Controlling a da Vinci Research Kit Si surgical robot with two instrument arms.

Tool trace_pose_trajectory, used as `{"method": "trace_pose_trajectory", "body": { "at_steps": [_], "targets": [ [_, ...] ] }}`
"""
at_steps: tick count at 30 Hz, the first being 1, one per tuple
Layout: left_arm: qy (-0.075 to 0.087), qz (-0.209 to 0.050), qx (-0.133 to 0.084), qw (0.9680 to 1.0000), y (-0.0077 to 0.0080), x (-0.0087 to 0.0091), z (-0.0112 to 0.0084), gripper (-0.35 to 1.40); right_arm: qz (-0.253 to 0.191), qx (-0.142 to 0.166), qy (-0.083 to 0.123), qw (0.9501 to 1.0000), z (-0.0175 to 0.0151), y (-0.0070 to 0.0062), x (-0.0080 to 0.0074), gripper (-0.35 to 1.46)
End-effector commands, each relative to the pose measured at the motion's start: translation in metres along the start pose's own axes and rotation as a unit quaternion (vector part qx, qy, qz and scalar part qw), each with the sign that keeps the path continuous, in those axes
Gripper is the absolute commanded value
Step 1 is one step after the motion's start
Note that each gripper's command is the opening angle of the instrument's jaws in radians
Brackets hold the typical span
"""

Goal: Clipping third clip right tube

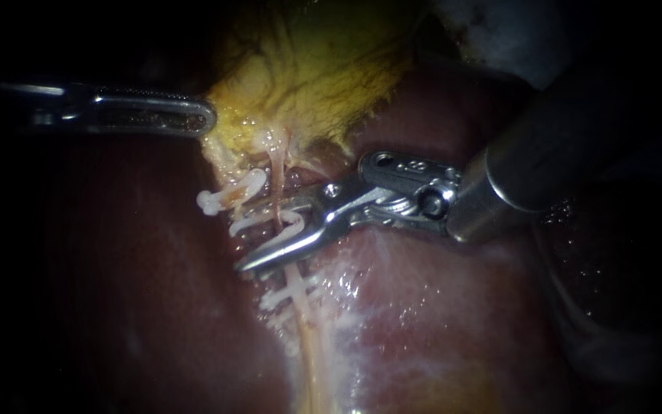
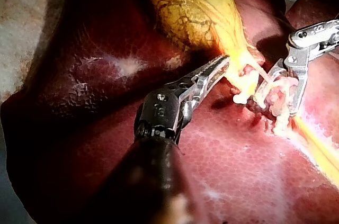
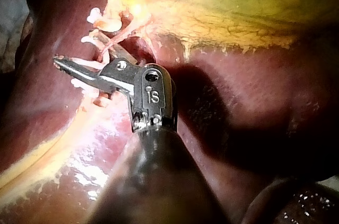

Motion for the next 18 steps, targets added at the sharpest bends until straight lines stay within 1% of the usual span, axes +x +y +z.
{"method": "trace_pose_trajectory", "body": {
  "at_steps": [1, 4, 6, 7, 9, 11, 18],
  "targets": [
    [0.0, 0.0, 0.0, 1.0, 0.0, 0.0, 0.0, -0.35, 0.005, 0.009, 0.01, 0.9999, 0.0, 0.0, 0.0003, 0.56],
    [0.0, 0.0, 0.0, 1.0, 0.0, 0.0, 0.0, -0.35, 0.019, 0.039, 0.04, 0.9983, -0.0001, -0.0001, 0.0008, 0.54],
    [0.001, 0.0, -0.001, 1.0, 0.0, 0.0, 0.0, -0.35, 0.029, 0.021, 0.055, 0.9979, -0.0002, -0.0001, 0.0011, 0.54],
    [0.001, 0.0, -0.001, 1.0, 0.0, 0.0, 0.0, -0.35, 0.033, 0.015, 0.059, 0.9976, -0.0002, -0.0001, 0.0011, 0.54],
    [0.001, 0.0, -0.001, 1.0, 0.0, 0.0, 0.0, -0.35, 0.037, 0.007, 0.065, 0.9972, -0.0002, -0.0001, 0.0013, 0.53],
    [0.001, 0.0, -0.001, 1.0, 0.0, 0.0, 0.0001, -0.35, 0.037, 0.005, 0.067, 0.9971, -0.0003, 0.0002, 0.0015, 0.53],
    [0.002, 0.001, -0.002, 1.0, -0.0001, 0.0001, 0.0002, -0.35, 0.046, -0.012, 0.073, 0.9962, -0.0017, 0.0019, 0.0022, 0.53]
  ]
}}
